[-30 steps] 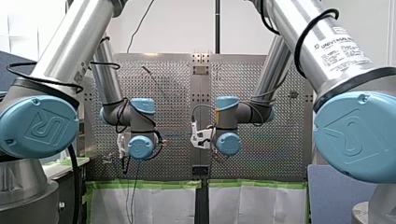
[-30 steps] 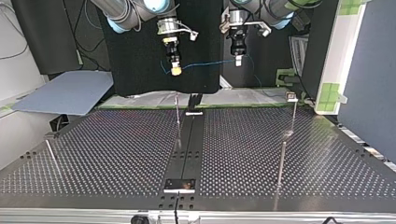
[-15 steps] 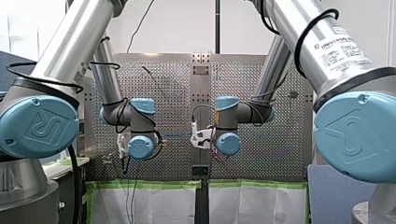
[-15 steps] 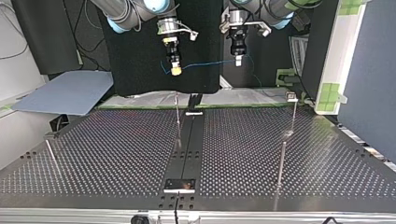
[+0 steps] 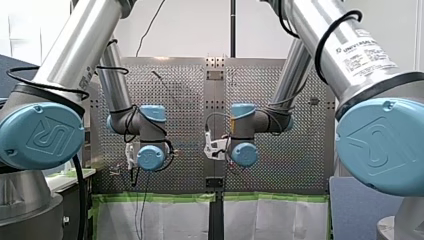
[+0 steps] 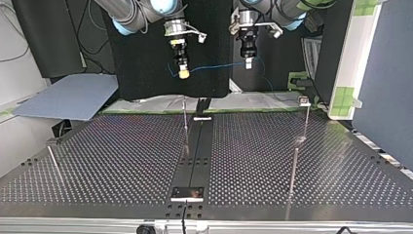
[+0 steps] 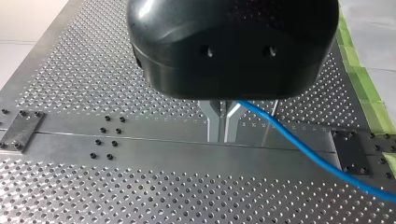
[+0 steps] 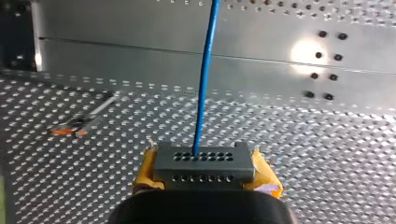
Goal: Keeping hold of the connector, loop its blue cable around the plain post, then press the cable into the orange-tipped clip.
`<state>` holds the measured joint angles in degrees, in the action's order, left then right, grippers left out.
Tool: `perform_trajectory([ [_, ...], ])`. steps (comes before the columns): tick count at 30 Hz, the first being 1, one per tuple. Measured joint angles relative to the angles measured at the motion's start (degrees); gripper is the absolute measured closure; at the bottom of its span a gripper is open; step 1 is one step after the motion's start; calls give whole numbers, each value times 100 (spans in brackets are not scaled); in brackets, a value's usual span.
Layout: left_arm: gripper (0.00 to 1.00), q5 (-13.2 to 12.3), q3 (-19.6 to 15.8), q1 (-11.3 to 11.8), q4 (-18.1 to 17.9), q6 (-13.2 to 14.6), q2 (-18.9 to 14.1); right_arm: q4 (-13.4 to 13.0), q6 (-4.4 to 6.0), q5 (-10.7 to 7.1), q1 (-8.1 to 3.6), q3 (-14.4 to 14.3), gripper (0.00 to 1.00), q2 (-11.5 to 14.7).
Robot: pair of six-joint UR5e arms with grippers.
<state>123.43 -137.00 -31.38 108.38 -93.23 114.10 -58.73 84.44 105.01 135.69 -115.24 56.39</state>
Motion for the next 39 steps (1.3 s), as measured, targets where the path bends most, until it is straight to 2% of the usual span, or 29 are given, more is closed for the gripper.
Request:
perform_trajectory([
  [14,92,1,0,-1,0,-2,1,70,-4,2,-3,14,100,-663],
  [20,92,-15,-17,13,15,14,18,71,-4,3,-3,14,100,-708],
  [27,92,-200,-133,74,339,228,180,71,-4,3,-3,14,100,-711],
  [33,92,-217,-139,77,608,251,192,71,-4,2,-3,14,100,-711],
  [39,92,-218,-141,78,664,253,194,71,-4,2,-3,14,100,-711],
])
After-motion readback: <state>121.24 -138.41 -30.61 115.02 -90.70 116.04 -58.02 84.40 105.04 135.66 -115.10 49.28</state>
